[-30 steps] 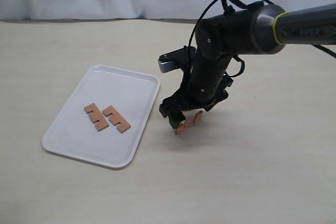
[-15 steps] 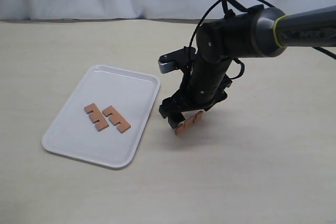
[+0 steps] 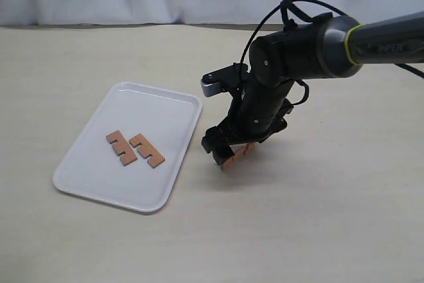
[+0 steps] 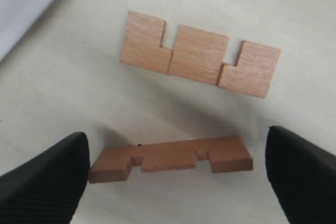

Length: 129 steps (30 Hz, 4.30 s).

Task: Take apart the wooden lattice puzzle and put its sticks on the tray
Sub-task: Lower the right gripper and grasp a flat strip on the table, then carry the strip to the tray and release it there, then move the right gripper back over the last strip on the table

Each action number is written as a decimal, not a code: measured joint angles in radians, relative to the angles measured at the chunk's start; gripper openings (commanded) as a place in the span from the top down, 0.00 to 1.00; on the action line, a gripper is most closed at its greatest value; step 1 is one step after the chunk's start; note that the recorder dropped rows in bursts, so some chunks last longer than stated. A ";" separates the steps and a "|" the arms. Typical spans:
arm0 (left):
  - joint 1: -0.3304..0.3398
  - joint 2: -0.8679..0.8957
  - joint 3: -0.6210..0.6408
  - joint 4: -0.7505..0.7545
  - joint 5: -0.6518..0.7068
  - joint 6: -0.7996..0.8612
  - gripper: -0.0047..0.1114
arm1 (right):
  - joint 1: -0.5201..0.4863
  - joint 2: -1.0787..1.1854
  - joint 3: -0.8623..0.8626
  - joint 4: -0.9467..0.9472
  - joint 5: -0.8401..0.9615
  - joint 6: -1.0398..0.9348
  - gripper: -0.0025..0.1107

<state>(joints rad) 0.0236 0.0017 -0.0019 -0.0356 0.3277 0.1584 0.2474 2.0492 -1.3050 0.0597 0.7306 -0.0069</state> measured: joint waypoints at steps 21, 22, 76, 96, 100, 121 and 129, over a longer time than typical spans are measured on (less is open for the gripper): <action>0.000 0.000 0.000 0.000 0.000 0.000 0.96 | 0.000 0.000 0.056 -0.015 -0.070 -0.002 0.26; 0.000 0.000 0.000 0.000 0.000 0.000 0.96 | 0.000 0.000 0.062 -0.015 -0.075 -0.002 0.31; 0.000 0.000 0.000 0.000 0.000 0.000 0.96 | 0.000 0.007 0.073 1.658 -0.216 -1.519 0.85; 0.000 0.000 0.000 0.000 0.000 0.000 0.96 | 0.000 0.088 0.035 1.639 -0.083 -1.415 0.17; 0.000 0.000 0.000 0.000 0.000 0.000 0.96 | 0.000 0.088 0.033 1.589 -0.078 -1.300 0.06; 0.000 0.000 0.000 0.000 0.000 0.000 0.96 | 0.000 -0.061 -0.006 1.081 0.126 -1.187 0.03; 0.000 0.000 0.000 0.000 0.000 0.000 0.96 | 0.000 -0.159 -0.006 0.508 0.063 -0.971 0.03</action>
<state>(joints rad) 0.0236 0.0017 -0.0019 -0.0356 0.3277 0.1584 0.2474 1.8902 -1.3109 0.5678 0.7932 -0.9777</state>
